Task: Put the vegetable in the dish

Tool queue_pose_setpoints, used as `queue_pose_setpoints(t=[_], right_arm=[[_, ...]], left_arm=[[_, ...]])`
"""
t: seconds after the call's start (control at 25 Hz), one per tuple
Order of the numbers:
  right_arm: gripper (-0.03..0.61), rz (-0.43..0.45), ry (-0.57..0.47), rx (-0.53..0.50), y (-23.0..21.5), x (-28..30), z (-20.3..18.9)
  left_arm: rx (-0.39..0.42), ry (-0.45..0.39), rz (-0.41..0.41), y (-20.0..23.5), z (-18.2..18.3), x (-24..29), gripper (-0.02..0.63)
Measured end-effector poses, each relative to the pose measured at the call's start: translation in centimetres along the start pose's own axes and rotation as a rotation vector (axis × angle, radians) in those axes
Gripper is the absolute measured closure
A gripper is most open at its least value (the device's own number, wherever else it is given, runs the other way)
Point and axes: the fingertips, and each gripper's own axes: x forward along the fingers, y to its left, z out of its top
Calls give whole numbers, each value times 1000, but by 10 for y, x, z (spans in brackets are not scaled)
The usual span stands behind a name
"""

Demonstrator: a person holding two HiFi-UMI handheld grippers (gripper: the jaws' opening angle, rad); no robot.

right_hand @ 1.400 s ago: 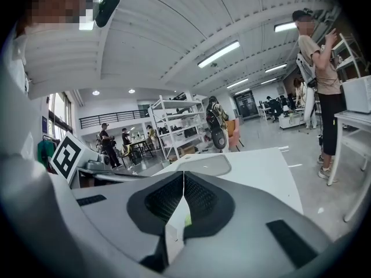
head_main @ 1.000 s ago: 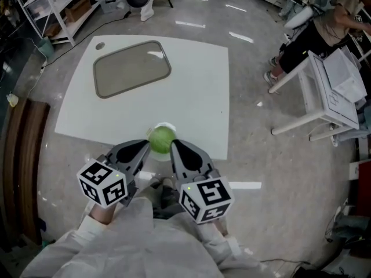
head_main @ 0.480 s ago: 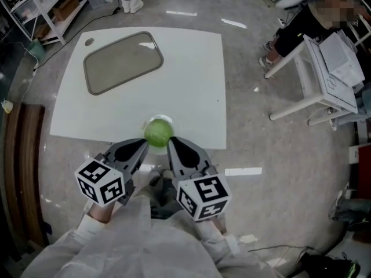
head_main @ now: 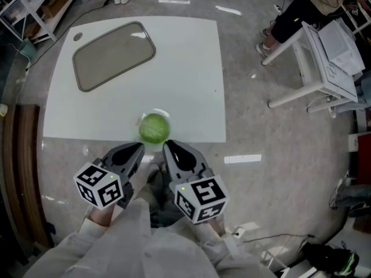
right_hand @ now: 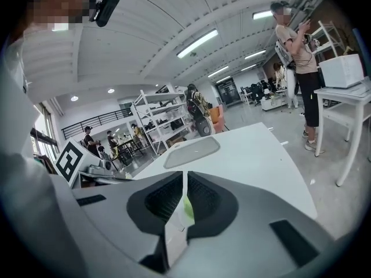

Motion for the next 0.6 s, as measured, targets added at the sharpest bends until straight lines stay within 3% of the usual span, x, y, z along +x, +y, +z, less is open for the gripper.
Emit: queue_pose_setpoints(t=[0.6], right_arm=[[563,-7,98,80,-20,14,-48]], left_arm=[[-104,79,-5,19,-43,25,604]])
